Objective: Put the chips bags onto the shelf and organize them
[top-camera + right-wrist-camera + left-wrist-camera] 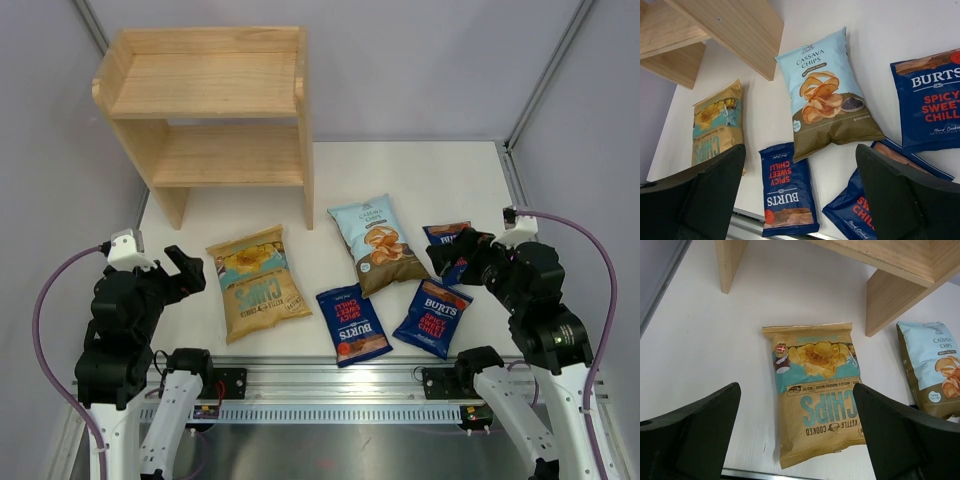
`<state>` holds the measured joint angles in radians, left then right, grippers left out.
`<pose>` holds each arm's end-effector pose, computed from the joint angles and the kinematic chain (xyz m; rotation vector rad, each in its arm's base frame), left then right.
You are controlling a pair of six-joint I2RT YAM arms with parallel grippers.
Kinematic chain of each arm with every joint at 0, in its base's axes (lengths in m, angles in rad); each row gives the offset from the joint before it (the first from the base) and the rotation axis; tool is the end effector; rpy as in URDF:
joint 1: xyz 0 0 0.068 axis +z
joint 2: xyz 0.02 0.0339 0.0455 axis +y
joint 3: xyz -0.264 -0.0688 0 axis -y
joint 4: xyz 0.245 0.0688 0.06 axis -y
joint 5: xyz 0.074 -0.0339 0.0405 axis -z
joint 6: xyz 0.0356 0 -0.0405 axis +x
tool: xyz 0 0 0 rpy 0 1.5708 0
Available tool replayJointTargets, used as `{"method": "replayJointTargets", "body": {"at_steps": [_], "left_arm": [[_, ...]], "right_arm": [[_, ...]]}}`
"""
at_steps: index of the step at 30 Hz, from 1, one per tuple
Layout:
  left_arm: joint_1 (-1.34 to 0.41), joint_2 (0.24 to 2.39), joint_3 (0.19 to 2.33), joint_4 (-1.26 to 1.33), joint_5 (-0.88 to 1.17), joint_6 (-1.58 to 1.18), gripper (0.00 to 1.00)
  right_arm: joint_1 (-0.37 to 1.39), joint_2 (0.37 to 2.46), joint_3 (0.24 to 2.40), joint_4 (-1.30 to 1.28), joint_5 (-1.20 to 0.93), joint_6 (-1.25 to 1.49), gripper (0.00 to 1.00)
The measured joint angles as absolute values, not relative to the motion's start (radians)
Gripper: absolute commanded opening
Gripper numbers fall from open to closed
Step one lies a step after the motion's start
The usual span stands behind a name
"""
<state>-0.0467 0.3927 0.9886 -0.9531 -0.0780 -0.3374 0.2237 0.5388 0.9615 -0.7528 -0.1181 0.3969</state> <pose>0.0479 0.0005 0.3634 -0.3313 1.9025 -0.1818 0.0924 0.0253 0.3687 0.0858 1.9323 0.5304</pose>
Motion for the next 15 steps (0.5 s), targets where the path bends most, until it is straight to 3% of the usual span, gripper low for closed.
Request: {"method": "replayJointTargets", "body": {"at_steps": [7, 15], "left_arm": [[-0.047, 0.392, 0.989, -0.953, -0.075, -0.339, 0.99], [-0.047, 0.373, 0.989, -0.952, -0.051, -0.346, 0.99]], "right_arm": [[0.224, 0.562, 0.936, -0.699, -0.200, 0.420, 0.99], [0.281, 0.745, 0.653, -0.258, -0.503, 0.664, 0.99]]}}
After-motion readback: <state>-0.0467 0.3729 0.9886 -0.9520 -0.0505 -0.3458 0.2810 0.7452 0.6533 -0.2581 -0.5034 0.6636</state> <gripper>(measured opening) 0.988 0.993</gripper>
